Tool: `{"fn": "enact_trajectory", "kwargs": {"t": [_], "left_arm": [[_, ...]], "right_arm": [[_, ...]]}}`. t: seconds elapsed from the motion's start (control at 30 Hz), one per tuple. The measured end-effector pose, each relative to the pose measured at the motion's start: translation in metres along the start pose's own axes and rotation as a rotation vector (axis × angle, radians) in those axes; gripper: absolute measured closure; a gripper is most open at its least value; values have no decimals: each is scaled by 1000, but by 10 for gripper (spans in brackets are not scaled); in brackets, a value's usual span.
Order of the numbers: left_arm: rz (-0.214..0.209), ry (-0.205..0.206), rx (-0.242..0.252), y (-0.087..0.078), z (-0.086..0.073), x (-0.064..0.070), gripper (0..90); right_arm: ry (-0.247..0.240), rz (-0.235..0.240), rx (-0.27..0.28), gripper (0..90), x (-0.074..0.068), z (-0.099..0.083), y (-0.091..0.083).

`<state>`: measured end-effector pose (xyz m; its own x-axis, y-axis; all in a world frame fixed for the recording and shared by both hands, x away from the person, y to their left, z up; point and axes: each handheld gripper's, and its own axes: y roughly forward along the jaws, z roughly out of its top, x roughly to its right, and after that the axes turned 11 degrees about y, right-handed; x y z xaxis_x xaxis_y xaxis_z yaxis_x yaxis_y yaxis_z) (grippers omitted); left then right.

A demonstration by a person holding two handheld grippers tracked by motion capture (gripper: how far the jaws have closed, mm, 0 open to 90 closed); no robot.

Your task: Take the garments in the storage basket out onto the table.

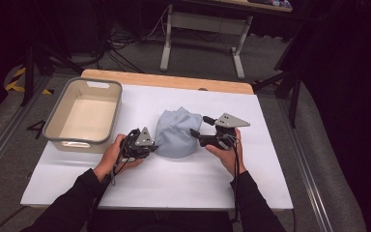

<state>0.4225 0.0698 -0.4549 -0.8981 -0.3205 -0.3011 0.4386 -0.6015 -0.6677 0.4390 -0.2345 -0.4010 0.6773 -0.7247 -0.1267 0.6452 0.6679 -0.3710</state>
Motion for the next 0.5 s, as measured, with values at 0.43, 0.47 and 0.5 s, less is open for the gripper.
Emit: {"fn": "enact_trajectory", "kwargs": {"t": [0.43, 0.47, 0.5], "left_arm": [[6, 9, -25, 6, 1, 2, 814], [9, 7, -22, 7, 1, 2, 815], [9, 7, -22, 7, 1, 2, 815]], "right_arm": [[-19, 66, -45, 809, -7, -3, 5], [-27, 73, -35, 815, -9, -3, 4], [-34, 74, -29, 817, -10, -2, 4]]}}
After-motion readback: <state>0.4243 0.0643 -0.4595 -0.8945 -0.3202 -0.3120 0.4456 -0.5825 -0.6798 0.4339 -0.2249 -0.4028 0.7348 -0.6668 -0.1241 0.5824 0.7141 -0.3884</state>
